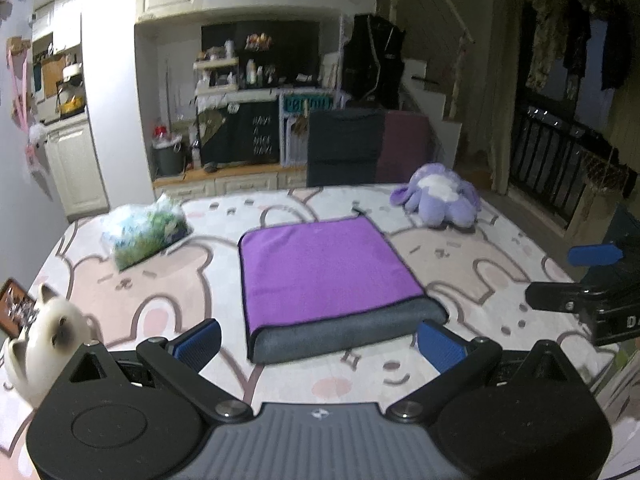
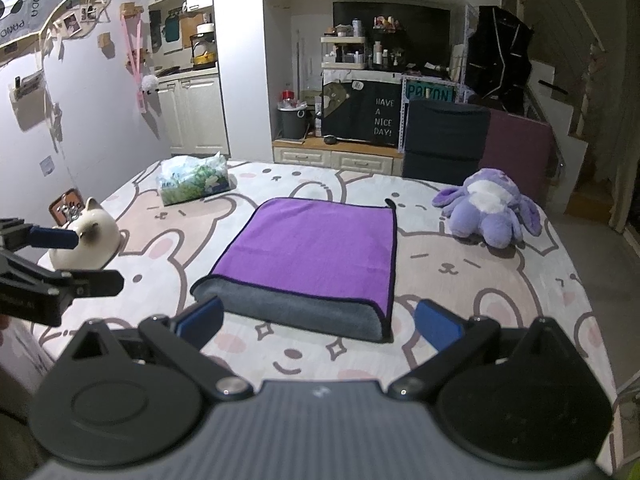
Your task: Fold towel
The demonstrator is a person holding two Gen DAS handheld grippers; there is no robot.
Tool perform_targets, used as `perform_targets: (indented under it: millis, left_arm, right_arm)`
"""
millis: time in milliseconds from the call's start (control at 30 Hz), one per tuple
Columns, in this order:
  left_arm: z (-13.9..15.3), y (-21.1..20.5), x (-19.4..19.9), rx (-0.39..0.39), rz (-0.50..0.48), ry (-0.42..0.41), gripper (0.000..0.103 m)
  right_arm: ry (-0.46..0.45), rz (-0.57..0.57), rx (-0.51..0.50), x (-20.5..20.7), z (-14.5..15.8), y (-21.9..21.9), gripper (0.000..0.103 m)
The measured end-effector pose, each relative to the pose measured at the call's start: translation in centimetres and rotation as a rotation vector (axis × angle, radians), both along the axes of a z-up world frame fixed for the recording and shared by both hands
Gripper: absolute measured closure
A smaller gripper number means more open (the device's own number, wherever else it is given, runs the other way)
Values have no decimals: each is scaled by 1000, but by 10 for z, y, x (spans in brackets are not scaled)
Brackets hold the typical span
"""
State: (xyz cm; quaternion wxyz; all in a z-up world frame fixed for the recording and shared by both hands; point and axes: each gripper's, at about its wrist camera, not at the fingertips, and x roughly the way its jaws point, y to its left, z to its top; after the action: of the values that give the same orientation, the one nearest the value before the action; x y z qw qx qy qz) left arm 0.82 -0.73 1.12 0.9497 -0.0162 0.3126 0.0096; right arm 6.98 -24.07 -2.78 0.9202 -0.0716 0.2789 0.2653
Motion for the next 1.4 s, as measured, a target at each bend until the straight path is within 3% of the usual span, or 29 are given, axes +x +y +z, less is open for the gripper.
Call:
perform_targets:
  millis: [700, 1067, 1400]
  left_arm:
    - [8, 11, 94, 80, 35, -27, 0]
    - [-34, 32, 146, 75, 73, 59, 0]
    - [-94, 61, 174, 40, 88, 187, 0]
  right_arm:
    - [-52, -14, -4, 64, 16, 17, 0]
    - [-58, -43, -29, 118, -15, 28, 0]
    - [53, -8, -69, 158, -72, 38, 0]
